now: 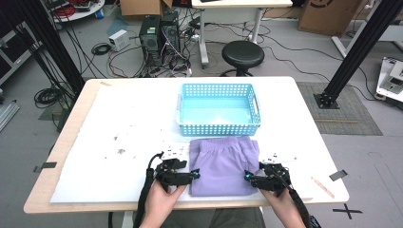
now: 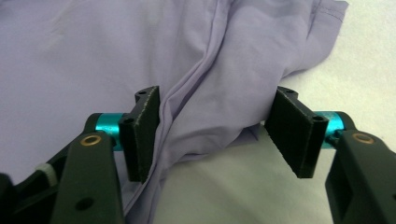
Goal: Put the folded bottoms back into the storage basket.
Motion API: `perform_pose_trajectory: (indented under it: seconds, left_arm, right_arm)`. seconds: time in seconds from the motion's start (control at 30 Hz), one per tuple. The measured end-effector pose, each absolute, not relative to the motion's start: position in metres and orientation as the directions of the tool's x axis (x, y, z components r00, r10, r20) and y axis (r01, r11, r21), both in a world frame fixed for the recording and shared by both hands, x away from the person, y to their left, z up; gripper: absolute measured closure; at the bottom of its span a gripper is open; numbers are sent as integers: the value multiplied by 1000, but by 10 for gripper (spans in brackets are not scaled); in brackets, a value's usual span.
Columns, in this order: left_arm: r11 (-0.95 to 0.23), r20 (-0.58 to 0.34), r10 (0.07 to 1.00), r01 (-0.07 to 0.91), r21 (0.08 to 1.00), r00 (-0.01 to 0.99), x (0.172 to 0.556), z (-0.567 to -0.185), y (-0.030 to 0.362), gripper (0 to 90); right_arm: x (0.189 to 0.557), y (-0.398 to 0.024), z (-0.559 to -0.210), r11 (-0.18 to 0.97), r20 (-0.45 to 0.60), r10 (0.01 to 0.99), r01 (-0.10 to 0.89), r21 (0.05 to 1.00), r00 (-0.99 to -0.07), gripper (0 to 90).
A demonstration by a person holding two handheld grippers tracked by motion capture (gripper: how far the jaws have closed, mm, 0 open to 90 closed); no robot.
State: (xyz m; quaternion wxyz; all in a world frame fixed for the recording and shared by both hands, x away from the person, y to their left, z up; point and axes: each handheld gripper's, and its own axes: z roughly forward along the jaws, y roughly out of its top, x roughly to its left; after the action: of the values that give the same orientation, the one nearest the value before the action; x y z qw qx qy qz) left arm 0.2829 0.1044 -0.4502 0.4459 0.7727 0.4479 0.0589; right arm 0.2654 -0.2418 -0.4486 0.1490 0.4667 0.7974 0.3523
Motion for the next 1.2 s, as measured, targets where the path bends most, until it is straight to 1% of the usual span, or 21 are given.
perform_pose_trajectory:
  seconds: [0.1,0.17,0.33,0.47,0.5,0.63,0.8,0.9,1.07,1.2]
  left_arm:
    - [-198,-316,742,644,739,591,282,-451,101,310]
    - [-196,-318,743,646,738,589,280,-451,96,305]
    - [-177,-357,724,660,730,590,281,-452,90,319]
    - [-170,-402,691,676,717,601,285,-453,89,444]
    - [-169,-405,690,678,716,599,285,-453,88,463]
    - [-168,-404,696,682,712,594,287,-453,87,524]
    - [-170,-396,705,683,711,588,288,-454,85,617]
    - [-187,-389,698,677,712,601,289,-454,83,684]
    - [-216,-364,690,658,722,626,289,-453,81,803]
    - [-225,-348,676,632,742,650,289,-452,82,833]
  right_arm:
    - [266,-240,-449,311,94,852,642,701,-515,344]
    - [265,-238,-450,317,84,853,640,700,-515,347]
    - [266,-236,-450,323,77,850,630,706,-521,414]
    - [266,-235,-450,317,83,849,628,710,-522,480]
    - [266,-236,-450,319,83,846,625,712,-526,517]
    - [266,-234,-450,322,88,841,624,712,-534,583]
    - [267,-232,-449,325,105,827,624,711,-552,704]
    - [267,-231,-449,330,121,815,624,708,-567,775]
    - [270,-233,-449,329,148,799,630,703,-582,816]
    - [271,-234,-447,336,149,790,623,706,-595,837]
